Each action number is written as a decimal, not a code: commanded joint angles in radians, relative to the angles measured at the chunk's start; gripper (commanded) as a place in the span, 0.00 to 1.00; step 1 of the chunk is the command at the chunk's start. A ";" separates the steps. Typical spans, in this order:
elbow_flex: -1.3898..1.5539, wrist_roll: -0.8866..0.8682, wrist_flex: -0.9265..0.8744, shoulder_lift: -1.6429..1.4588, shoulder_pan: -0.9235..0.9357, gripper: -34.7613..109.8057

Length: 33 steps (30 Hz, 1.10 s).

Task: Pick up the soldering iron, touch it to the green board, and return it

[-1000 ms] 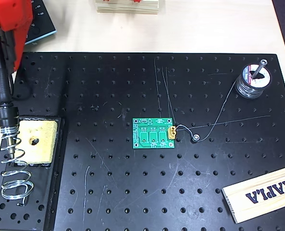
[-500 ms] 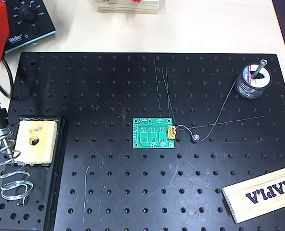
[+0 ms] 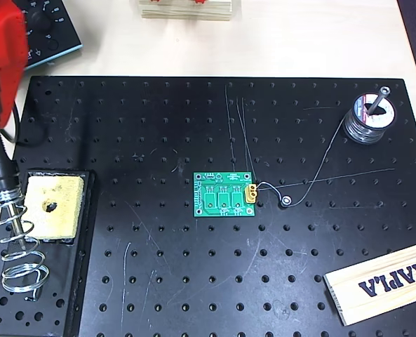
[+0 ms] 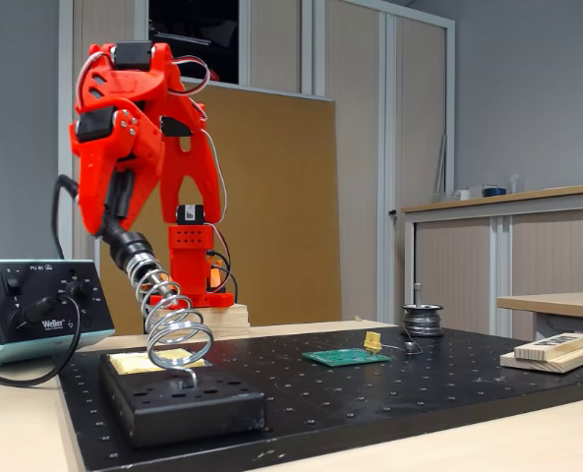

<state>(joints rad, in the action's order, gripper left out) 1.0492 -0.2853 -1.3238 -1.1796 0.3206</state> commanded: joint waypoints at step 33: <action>0.161 0.091 0.063 -0.221 -0.038 0.37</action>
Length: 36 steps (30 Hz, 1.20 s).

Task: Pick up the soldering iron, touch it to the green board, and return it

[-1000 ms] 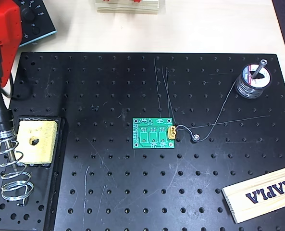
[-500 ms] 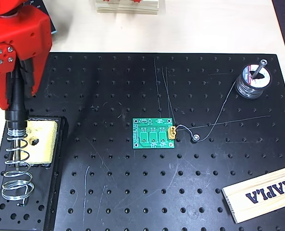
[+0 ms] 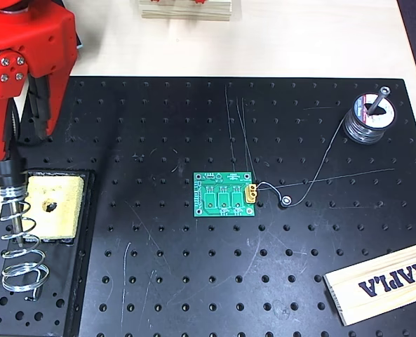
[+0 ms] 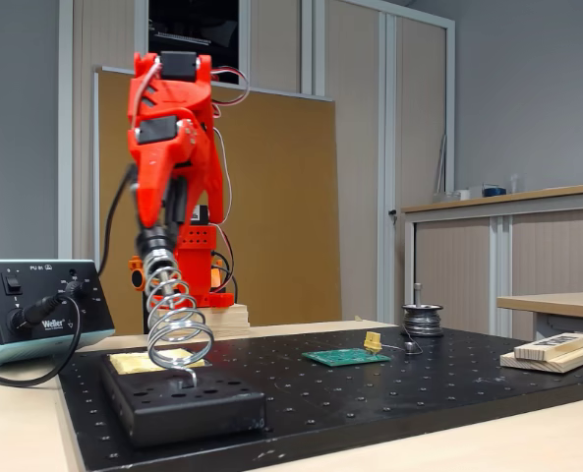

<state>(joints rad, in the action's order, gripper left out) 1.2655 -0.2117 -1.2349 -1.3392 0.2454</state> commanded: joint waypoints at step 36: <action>1.505 0.192 0.325 -1.269 -0.328 0.24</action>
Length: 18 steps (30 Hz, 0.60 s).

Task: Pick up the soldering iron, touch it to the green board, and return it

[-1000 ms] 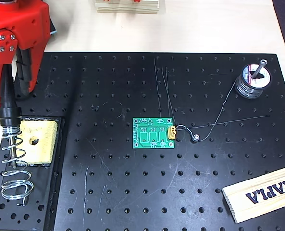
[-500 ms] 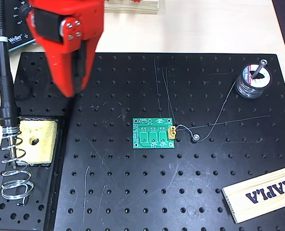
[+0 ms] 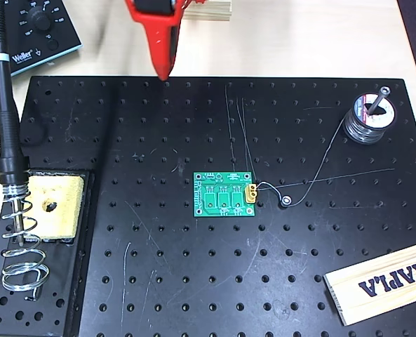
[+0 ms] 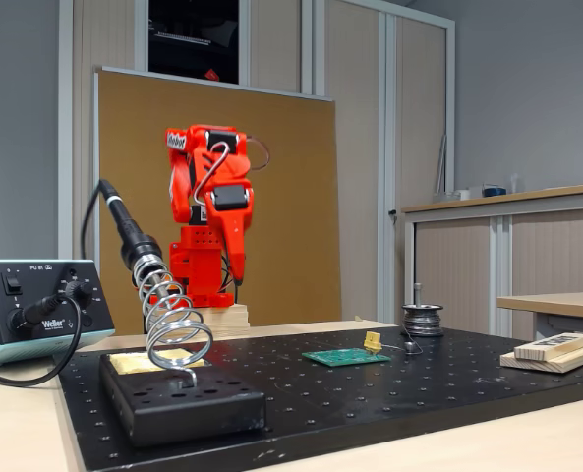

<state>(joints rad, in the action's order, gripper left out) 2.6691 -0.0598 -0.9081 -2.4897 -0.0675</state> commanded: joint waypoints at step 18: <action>0.414 0.040 -0.287 -0.792 -0.029 0.24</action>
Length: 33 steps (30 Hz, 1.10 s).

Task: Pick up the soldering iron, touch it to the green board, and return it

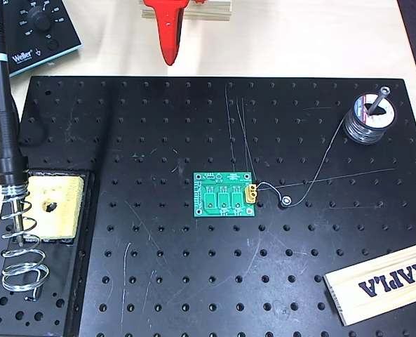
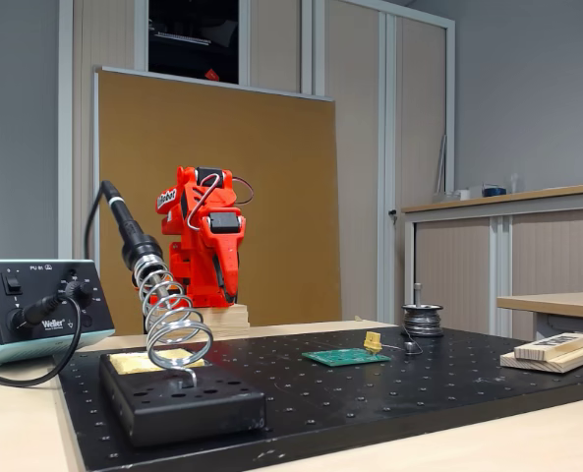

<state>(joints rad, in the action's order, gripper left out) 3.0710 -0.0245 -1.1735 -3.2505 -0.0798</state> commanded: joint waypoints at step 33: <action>0.026 0.034 -0.069 -0.077 0.057 0.24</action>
<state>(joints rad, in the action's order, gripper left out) 3.0894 -0.0077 -1.2349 -3.3119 -0.0153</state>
